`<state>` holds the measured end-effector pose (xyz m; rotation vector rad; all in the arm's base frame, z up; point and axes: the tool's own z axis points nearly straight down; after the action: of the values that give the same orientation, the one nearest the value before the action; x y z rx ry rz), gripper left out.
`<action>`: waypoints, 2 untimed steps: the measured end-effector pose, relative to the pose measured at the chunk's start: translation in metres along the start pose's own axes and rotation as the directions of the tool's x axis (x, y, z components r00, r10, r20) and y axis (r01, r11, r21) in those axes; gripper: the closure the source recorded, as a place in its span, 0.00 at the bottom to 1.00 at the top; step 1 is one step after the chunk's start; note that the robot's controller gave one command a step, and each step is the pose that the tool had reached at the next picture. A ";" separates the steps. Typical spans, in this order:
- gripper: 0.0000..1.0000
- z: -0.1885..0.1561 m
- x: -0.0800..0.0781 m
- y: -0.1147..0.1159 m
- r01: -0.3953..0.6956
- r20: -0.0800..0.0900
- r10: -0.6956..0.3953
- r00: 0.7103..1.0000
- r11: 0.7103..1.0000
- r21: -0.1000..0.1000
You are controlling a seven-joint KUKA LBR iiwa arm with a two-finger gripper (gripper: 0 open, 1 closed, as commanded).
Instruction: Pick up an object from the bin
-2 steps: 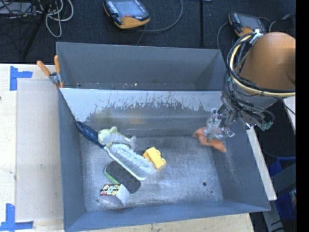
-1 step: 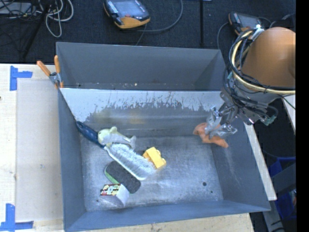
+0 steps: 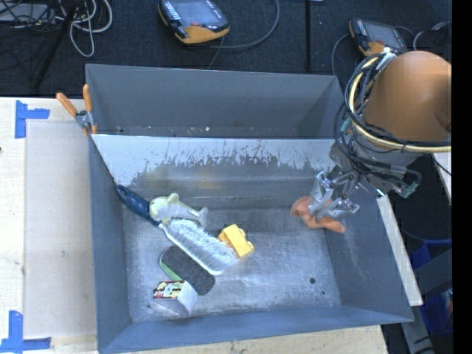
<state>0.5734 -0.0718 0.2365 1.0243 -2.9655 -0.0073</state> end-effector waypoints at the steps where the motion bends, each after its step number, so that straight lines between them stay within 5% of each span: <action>1: 1.00 0.027 -0.006 -0.005 -0.137 0.010 0.137 0.991 0.991 0.009; 2: 1.00 0.041 -0.007 -0.006 -0.111 0.005 0.111 0.994 0.994 0.007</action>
Offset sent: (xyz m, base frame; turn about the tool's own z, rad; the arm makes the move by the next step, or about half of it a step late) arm 0.0324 0.0166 -0.0982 -0.2120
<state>0.5824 -0.0716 0.1957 0.8602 -3.0237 0.0009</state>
